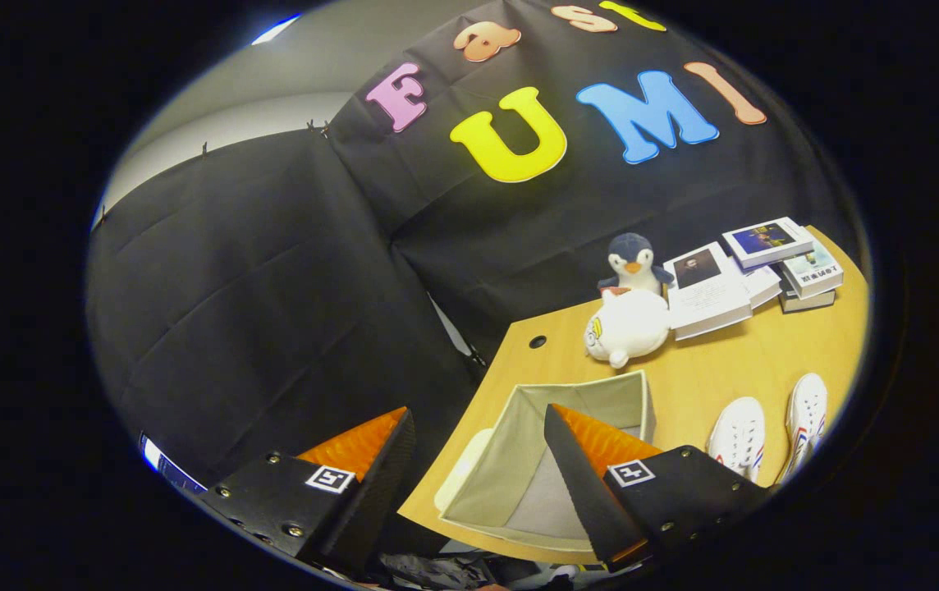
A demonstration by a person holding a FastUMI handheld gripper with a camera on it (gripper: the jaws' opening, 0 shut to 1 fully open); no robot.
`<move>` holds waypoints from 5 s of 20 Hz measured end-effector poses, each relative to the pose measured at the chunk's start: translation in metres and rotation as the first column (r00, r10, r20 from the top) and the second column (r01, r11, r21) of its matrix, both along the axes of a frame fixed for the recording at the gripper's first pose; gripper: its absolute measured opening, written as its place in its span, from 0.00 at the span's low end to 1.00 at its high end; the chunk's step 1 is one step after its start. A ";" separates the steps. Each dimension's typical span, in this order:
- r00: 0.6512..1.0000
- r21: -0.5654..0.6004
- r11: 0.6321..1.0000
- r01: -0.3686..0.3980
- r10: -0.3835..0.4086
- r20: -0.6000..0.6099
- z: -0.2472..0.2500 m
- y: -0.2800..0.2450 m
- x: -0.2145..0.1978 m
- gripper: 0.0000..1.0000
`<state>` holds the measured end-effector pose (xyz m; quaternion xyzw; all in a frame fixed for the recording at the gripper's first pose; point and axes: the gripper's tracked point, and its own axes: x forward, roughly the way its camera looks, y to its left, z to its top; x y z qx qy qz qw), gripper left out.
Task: Open the storage box then place both shoes into the box .Put the left shoe in first, then the right shoe, with the right side of both shoes facing outward in a uniform manner.
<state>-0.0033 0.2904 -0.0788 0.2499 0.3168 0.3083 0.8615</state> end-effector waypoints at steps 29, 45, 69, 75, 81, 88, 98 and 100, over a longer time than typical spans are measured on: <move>0.962 -0.416 0.906 0.076 -0.176 -0.208 -0.213 -0.183 0.037 0.97; 0.885 -0.490 0.872 -0.018 -0.213 -0.413 -0.300 -0.209 0.001 0.98; 0.733 -0.208 0.958 0.197 -0.285 -0.618 -0.275 -0.184 -0.001 0.01; 0.767 -0.100 0.966 0.239 -0.251 -0.591 -0.212 -0.168 0.017 0.01; 0.805 -0.026 0.969 0.246 -0.219 -0.552 -0.149 -0.135 0.029 0.01; 0.839 0.006 0.978 0.210 -0.177 -0.514 -0.113 -0.081 0.027 0.01; 0.855 -0.050 0.991 0.128 -0.136 -0.501 -0.123 0.004 0.014 0.01; 0.856 -0.070 0.991 0.114 -0.134 -0.500 -0.131 0.017 0.011 0.01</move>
